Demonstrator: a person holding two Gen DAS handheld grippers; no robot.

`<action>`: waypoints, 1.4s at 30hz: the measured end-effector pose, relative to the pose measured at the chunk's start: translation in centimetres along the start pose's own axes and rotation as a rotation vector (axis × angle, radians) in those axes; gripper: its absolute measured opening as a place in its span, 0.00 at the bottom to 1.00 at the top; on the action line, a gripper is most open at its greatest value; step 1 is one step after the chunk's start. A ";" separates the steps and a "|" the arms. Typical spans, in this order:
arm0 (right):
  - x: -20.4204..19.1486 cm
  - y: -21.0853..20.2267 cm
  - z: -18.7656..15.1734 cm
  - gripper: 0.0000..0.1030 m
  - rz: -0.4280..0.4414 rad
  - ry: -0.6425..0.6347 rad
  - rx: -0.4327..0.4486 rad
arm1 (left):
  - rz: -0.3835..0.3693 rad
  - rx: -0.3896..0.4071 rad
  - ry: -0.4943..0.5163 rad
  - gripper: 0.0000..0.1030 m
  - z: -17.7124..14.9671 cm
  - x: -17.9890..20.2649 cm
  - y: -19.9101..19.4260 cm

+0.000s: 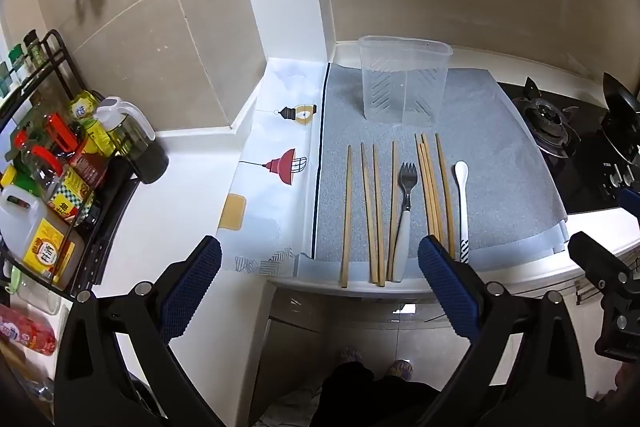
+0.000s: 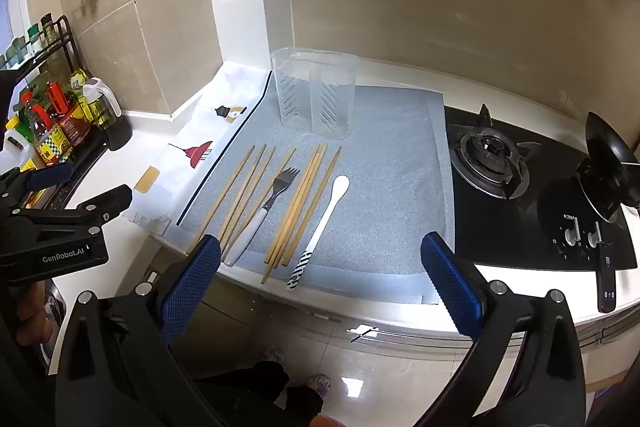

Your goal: Organize utensils

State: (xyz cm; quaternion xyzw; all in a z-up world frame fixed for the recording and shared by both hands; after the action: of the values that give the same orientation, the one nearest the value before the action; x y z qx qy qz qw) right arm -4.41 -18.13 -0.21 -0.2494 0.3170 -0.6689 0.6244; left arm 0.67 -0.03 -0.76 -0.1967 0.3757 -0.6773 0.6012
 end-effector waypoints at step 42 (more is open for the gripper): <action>0.4 0.2 0.6 0.95 0.000 0.006 0.007 | 0.002 0.004 0.001 0.93 0.5 -0.1 0.2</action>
State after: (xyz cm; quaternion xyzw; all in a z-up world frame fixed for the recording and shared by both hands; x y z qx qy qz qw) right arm -3.88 -18.58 0.05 -0.2455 0.3165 -0.6708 0.6242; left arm 1.24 -0.06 -0.56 -0.1947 0.3750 -0.6775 0.6021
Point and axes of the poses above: each gripper's, at about its wrist camera, not at the fingertips, and y roughly the way its jaws point, x to its right, z to its top, the point moved 1 cm from there along y, roughly the way its jaws point, and after that the axes turned 4 degrees about y, right-handed, at the moved point
